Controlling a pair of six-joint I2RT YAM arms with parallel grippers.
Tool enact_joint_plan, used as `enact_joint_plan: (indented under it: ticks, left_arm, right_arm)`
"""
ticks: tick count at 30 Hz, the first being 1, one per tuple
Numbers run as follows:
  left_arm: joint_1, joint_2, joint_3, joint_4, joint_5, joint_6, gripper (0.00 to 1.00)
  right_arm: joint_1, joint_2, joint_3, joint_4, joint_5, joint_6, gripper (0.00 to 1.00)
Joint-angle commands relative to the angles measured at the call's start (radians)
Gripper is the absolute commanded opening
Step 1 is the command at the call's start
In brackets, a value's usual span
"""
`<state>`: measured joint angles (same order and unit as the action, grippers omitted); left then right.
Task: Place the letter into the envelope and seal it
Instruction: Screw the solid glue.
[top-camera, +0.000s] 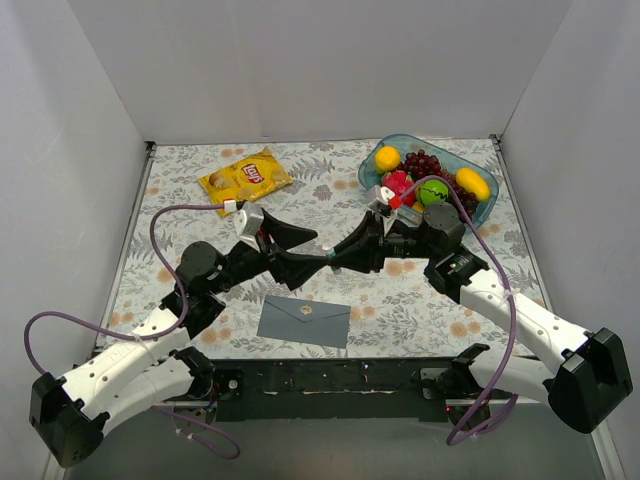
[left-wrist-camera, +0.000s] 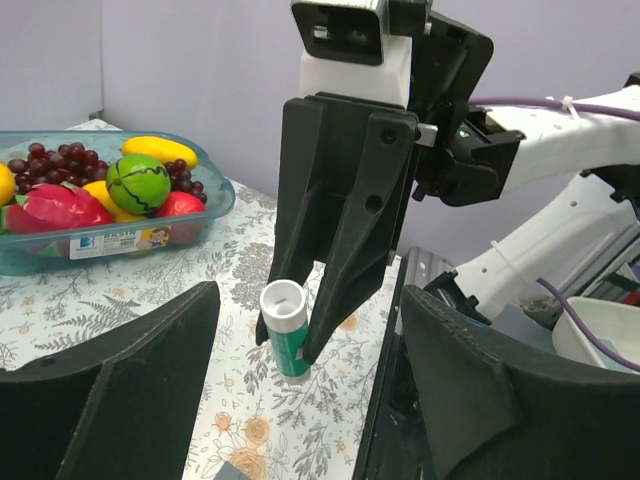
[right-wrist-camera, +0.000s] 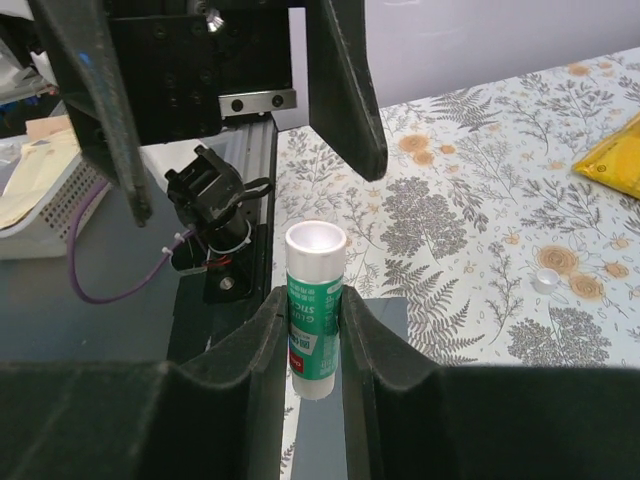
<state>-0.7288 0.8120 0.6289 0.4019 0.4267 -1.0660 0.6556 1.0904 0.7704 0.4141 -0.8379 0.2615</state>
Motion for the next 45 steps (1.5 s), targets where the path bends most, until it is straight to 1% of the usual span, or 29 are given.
enact_joint_plan:
  ticks: [1, 2, 5, 10, 14, 15, 21, 26, 35, 40, 45]
  left_arm:
    - [0.011, 0.015, 0.005, 0.041, 0.104, 0.009, 0.69]
    - [0.012, 0.024, 0.006, 0.055, 0.116, 0.000, 0.63]
    - [0.014, 0.036, 0.005, 0.087, 0.153, -0.015, 0.58]
    - [0.014, 0.059, 0.014, 0.107, 0.201, -0.031, 0.56]
    - [0.014, 0.079, 0.018, 0.120, 0.231, -0.035, 0.50]
    - [0.014, 0.088, 0.020, 0.123, 0.237, -0.037, 0.48]
    - [0.014, 0.107, 0.022, 0.129, 0.251, -0.038, 0.46]
    - [0.014, 0.110, 0.023, 0.138, 0.254, -0.040, 0.41]
    - [0.014, 0.125, 0.032, 0.167, 0.265, -0.055, 0.36]
    - [0.014, 0.141, 0.038, 0.173, 0.279, -0.060, 0.29]
    - [0.014, 0.142, 0.038, 0.193, 0.281, -0.069, 0.29]
  right_arm:
    - [-0.002, -0.026, -0.009, 0.098, -0.087, 0.024, 0.01]
    - [-0.002, -0.029, -0.011, 0.106, -0.108, 0.025, 0.01]
    - [-0.004, -0.032, -0.014, 0.121, -0.154, 0.027, 0.01]
    - [-0.004, -0.040, -0.019, 0.141, -0.181, 0.028, 0.01]
    - [-0.002, -0.040, -0.020, 0.155, -0.188, 0.035, 0.01]
    - [-0.002, -0.038, -0.020, 0.163, -0.188, 0.039, 0.01]
    - [-0.002, -0.038, -0.022, 0.181, -0.190, 0.050, 0.01]
    - [-0.004, -0.032, -0.022, 0.180, -0.194, 0.053, 0.01]
    - [-0.004, -0.017, -0.022, 0.183, -0.201, 0.058, 0.01]
    - [-0.004, -0.018, -0.026, 0.187, -0.202, 0.058, 0.01]
    - [-0.004, -0.014, -0.028, 0.186, -0.205, 0.061, 0.01]
